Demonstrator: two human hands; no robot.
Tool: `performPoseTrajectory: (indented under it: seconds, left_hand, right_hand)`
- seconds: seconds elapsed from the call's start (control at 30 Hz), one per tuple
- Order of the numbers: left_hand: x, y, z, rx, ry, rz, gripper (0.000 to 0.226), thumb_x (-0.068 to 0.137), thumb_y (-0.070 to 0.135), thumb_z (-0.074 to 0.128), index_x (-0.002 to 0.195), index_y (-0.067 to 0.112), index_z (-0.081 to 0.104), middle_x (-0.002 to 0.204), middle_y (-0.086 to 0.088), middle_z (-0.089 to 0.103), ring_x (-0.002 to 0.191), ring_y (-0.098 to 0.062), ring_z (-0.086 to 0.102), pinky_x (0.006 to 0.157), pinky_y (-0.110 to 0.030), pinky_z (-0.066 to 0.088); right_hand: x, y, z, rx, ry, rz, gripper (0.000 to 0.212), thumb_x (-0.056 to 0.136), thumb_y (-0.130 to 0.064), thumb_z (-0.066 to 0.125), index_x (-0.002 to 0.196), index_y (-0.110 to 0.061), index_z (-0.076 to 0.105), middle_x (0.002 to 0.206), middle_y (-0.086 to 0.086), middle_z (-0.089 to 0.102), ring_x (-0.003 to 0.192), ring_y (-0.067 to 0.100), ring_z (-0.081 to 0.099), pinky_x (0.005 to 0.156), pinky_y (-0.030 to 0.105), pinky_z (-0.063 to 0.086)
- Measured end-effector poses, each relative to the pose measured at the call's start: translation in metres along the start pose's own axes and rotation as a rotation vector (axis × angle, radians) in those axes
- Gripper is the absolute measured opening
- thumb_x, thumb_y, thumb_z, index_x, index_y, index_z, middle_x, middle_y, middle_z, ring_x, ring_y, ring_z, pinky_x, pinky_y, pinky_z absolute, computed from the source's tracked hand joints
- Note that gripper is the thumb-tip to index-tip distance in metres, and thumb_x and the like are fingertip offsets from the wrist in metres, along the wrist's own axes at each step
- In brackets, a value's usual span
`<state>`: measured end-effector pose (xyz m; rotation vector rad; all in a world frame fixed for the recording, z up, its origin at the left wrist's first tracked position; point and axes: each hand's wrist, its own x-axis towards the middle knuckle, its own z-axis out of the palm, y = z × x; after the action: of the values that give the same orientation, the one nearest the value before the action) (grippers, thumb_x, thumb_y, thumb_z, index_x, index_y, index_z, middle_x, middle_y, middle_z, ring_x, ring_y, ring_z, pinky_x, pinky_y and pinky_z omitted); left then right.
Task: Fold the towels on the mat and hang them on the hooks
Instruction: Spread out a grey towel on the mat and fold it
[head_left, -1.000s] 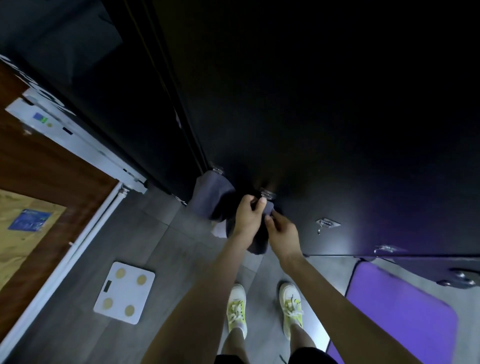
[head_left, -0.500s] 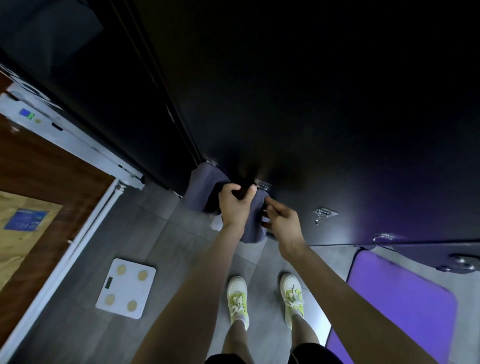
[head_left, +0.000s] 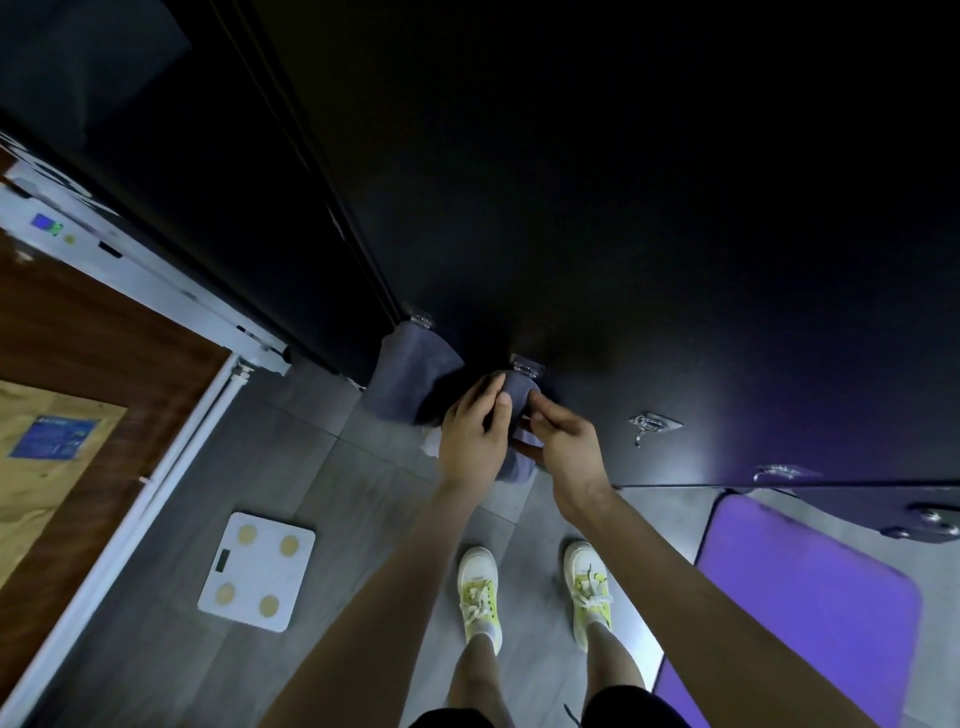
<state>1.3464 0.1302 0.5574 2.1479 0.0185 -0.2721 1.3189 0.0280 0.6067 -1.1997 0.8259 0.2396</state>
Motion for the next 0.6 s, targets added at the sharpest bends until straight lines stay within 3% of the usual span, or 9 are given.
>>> performPoseTrajectory:
  seconds: [0.1, 0.2, 0.27, 0.37, 0.47, 0.5, 0.6]
  left_hand:
    - [0.004, 0.004, 0.000, -0.091, -0.057, -0.070, 0.037, 0.096, 0.032, 0.045, 0.128, 0.016, 0.056, 0.131, -0.002, 0.057, 0.123, -0.016, 0.050, 0.106, -0.031, 0.038]
    - [0.005, 0.010, -0.001, -0.195, -0.091, -0.180, 0.034, 0.097, 0.023, 0.046, 0.129, 0.014, 0.054, 0.132, -0.003, 0.056, 0.122, -0.011, 0.048, 0.102, -0.022, 0.034]
    - [0.007, 0.013, -0.001, -0.237, -0.132, -0.233, 0.034, 0.097, 0.021, 0.045, 0.129, 0.010, 0.053, 0.132, -0.005, 0.055, 0.123, -0.013, 0.048, 0.098, -0.017, 0.032]
    - [0.011, 0.016, -0.006, -0.195, -0.194, -0.246, 0.036, 0.097, 0.016, 0.044, 0.132, 0.006, 0.048, 0.136, -0.010, 0.051, 0.128, -0.021, 0.045, 0.094, -0.007, 0.029]
    - [0.011, 0.025, -0.015, -0.203, -0.273, -0.348, 0.041, 0.098, 0.025, 0.042, 0.139, 0.016, 0.041, 0.144, -0.003, 0.042, 0.133, -0.019, 0.038, 0.099, -0.018, 0.026]
    - [0.010, 0.026, -0.018, -0.171, -0.270, -0.341, 0.042, 0.098, 0.029, 0.043, 0.139, 0.019, 0.041, 0.144, -0.002, 0.042, 0.132, -0.019, 0.038, 0.099, -0.020, 0.026]
    - [0.003, 0.027, -0.025, 0.032, -0.128, -0.173, 0.038, 0.094, 0.032, 0.048, 0.130, 0.019, 0.051, 0.132, -0.005, 0.053, 0.123, -0.023, 0.048, 0.096, -0.026, 0.033]
  right_hand:
    - [0.005, 0.000, 0.000, -0.047, 0.031, 0.008, 0.037, 0.096, 0.003, 0.042, 0.130, -0.006, 0.053, 0.121, 0.012, 0.061, 0.101, 0.018, 0.062, 0.088, 0.032, 0.054]
    - [0.010, 0.006, -0.002, -0.141, 0.068, -0.006, 0.038, 0.095, 0.005, 0.040, 0.127, -0.008, 0.057, 0.126, 0.013, 0.060, 0.117, 0.026, 0.056, 0.104, 0.043, 0.042]
    - [0.011, 0.008, -0.003, -0.173, 0.069, -0.017, 0.039, 0.094, 0.007, 0.039, 0.128, -0.006, 0.055, 0.127, 0.015, 0.059, 0.119, 0.028, 0.054, 0.107, 0.041, 0.039]
    - [0.009, 0.007, -0.005, -0.228, 0.009, -0.019, 0.048, 0.092, 0.013, 0.033, 0.132, -0.008, 0.050, 0.119, 0.004, 0.059, 0.112, 0.018, 0.053, 0.102, 0.032, 0.042]
    - [0.004, 0.009, -0.004, -0.198, -0.012, -0.028, 0.055, 0.086, 0.019, 0.032, 0.124, -0.015, 0.051, 0.100, -0.004, 0.058, 0.092, 0.010, 0.055, 0.078, 0.017, 0.046]
    - [0.003, 0.009, -0.004, -0.198, 0.005, -0.035, 0.052, 0.086, 0.017, 0.034, 0.121, -0.018, 0.052, 0.100, -0.003, 0.058, 0.091, 0.009, 0.055, 0.077, 0.018, 0.047]
    - [-0.004, 0.012, -0.008, -0.195, 0.039, -0.088, 0.040, 0.088, 0.008, 0.044, 0.114, -0.021, 0.056, 0.115, 0.005, 0.059, 0.107, 0.021, 0.056, 0.095, 0.038, 0.047]
